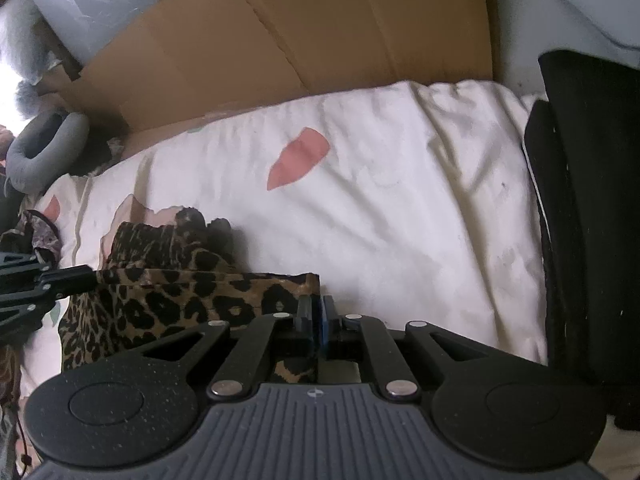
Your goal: Fold clothes
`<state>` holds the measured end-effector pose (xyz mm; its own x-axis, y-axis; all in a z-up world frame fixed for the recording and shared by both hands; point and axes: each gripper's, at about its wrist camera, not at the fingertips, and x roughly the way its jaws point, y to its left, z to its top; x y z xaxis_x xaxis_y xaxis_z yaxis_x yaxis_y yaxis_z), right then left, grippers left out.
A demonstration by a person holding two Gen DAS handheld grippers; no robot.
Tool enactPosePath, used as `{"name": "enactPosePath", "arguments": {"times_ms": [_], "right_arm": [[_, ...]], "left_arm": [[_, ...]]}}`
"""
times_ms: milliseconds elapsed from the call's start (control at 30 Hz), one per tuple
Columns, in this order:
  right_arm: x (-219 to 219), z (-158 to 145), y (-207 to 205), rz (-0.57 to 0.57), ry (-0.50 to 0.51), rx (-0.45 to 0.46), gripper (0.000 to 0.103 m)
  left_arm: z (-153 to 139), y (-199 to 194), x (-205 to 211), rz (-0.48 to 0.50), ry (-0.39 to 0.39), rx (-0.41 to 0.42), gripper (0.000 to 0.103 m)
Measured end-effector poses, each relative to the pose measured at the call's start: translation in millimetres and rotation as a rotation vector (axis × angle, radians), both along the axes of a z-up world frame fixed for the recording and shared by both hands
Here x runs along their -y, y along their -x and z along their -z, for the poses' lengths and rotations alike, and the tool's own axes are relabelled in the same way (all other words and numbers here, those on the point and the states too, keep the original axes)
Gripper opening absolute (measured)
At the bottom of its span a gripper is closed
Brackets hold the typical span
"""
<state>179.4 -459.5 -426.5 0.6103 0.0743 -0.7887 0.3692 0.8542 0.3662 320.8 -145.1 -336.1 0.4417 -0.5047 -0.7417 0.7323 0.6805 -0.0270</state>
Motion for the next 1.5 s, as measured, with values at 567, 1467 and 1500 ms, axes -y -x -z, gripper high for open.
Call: {"name": "enactPosePath", "arguments": {"times_ms": [567,1467,1500], "right_arm": [[-6.4,14.1,-5.5,-0.047,-0.003,-0.03,0.04],[-30.5,11.9,-24.8,-0.156,0.138,-0.037,0.005],[-30.9,9.3,-23.3,-0.153,0.142,-0.03,0.004]], "left_arm": [[31.8,-25.4,-94.7,-0.391,-0.042,-0.041,0.046],[55.0,-28.5,-91.2,-0.394,-0.05,-0.083,0.008],[51.9,-27.1,-92.7,-0.4,-0.044,-0.076,0.008]]}}
